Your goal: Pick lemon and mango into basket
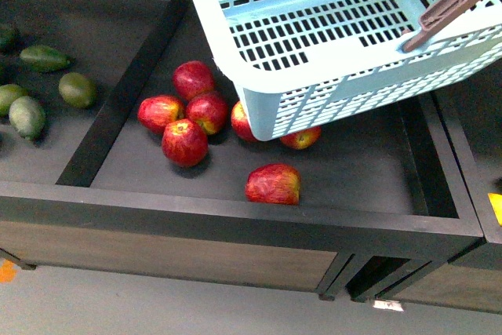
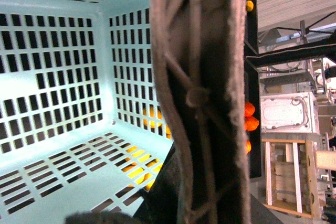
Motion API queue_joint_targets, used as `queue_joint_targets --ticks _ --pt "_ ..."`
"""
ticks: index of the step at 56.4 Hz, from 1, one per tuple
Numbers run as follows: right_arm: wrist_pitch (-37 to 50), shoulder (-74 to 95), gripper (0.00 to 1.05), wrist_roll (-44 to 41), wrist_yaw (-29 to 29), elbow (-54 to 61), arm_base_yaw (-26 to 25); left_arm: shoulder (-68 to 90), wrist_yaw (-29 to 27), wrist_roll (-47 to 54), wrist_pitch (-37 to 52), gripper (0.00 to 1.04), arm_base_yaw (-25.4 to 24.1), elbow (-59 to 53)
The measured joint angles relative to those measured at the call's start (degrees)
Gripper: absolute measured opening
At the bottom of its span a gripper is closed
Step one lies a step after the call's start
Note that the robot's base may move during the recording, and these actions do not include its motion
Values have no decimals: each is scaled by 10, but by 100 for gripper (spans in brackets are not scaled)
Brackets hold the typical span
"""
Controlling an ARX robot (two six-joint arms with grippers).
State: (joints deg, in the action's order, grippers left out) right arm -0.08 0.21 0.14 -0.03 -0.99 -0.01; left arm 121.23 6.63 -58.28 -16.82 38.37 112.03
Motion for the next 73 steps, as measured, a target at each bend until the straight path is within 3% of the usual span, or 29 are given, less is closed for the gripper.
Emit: queue_joint_targets --ticks 11,16,20,25,29,37,43,51,61,73 --pt "-7 4 96 7 -3 -2 0 0 -7 3 0 5 -5 0" --pt "-144 79 96 84 -32 -53 -19 0 -7 3 0 5 -7 0" --pt "-172 111 96 121 -45 -61 -42 0 -6 3 0 5 -6 0" --pt "-144 137 96 147 -83 -65 -92 0 -5 3 0 5 -5 0" --pt "-70 211 96 158 -132 -77 -177 0 -5 3 0 5 -5 0" --pt "54 388 96 177 -125 -100 -261 0 -6 3 0 5 -6 0" --pt "163 603 96 219 -83 -152 -266 0 -6 4 0 5 -6 0" --pt "229 890 96 270 -24 -275 -243 0 -6 4 0 5 -5 0" --pt "192 1089 96 320 24 -408 -237 0 -6 4 0 5 -5 0" --pt "162 1211 96 390 39 -515 -234 0 -6 4 0 5 -5 0"
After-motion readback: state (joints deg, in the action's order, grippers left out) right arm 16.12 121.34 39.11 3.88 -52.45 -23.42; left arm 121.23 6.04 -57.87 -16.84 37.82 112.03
